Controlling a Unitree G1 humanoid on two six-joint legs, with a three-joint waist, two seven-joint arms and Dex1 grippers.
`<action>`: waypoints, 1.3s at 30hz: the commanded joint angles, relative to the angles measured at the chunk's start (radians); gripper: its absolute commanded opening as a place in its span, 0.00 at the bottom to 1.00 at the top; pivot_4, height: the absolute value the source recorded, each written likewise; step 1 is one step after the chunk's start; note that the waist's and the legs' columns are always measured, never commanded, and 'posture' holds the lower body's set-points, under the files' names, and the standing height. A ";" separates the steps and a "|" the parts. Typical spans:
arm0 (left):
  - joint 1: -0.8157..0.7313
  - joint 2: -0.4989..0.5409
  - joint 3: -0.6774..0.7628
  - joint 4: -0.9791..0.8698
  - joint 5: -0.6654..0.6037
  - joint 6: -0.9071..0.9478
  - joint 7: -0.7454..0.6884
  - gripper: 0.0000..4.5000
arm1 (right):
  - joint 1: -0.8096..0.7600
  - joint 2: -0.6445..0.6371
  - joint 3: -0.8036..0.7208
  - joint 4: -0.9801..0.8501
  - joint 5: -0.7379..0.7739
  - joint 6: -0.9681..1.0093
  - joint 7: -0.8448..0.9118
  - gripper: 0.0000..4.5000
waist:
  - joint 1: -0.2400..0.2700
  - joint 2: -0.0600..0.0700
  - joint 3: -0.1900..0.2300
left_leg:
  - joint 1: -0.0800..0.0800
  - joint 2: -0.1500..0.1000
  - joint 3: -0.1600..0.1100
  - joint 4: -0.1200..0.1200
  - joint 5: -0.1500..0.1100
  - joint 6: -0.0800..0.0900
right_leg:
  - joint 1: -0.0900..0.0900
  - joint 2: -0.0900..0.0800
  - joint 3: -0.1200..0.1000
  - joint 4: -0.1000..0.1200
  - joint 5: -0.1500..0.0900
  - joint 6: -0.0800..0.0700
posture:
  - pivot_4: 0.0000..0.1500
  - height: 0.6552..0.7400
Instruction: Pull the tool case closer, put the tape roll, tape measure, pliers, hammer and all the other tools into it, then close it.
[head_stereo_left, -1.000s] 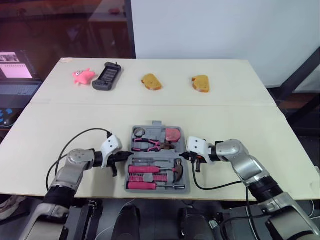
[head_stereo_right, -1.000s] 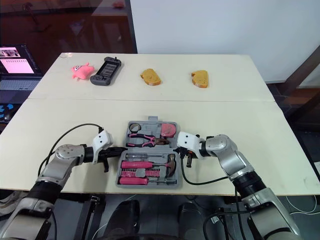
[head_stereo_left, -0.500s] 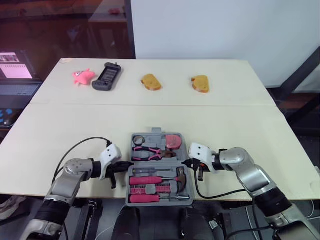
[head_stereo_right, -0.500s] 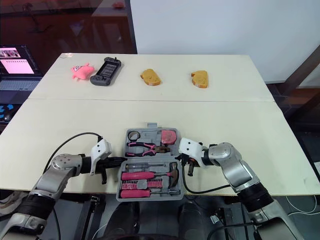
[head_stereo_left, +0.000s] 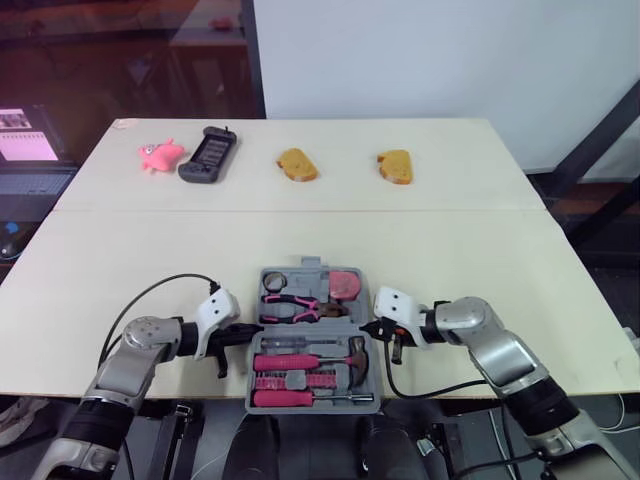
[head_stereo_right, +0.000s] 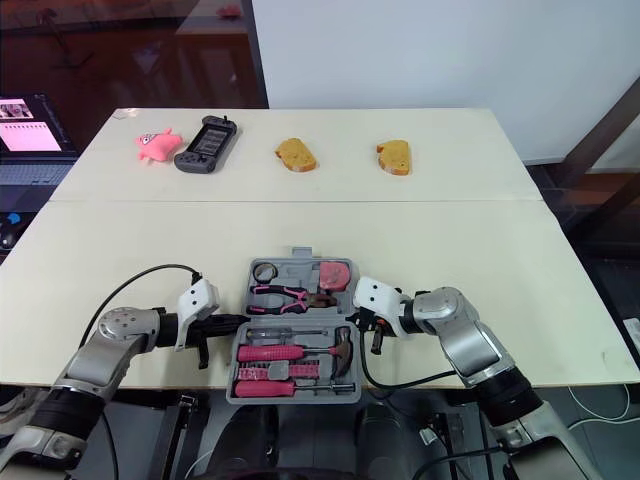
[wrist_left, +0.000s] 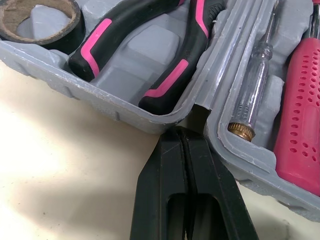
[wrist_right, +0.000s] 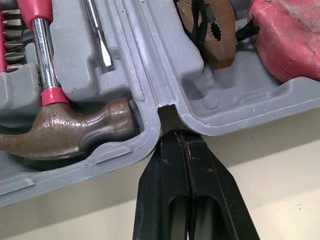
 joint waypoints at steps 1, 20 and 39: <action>-0.027 0.003 0.017 0.019 0.007 0.010 0.039 0.00 | -0.051 0.056 0.034 -0.014 0.035 -0.016 0.009 0.01 | -0.004 0.000 0.000 | 0.000 0.000 0.000 0.000 0.000 0.000 | 0.000 0.000 0.000 0.000 0.000 0.000 | 1.00 0.77; -0.037 0.025 -0.005 0.077 0.036 -0.027 0.019 0.00 | -0.109 0.067 0.030 0.092 0.026 -0.063 0.003 0.01 | -0.011 0.000 0.000 | 0.000 0.000 0.000 -0.001 0.000 0.000 | 0.000 0.000 0.000 0.001 0.000 0.000 | 1.00 0.77; -0.040 0.022 0.012 0.135 0.035 -0.064 0.045 0.00 | -0.122 0.026 -0.001 0.135 0.032 -0.114 0.007 0.01 | -0.011 0.000 0.000 | 0.000 0.000 0.000 0.000 0.000 0.000 | 0.000 0.000 0.000 0.001 0.000 0.000 | 1.00 0.77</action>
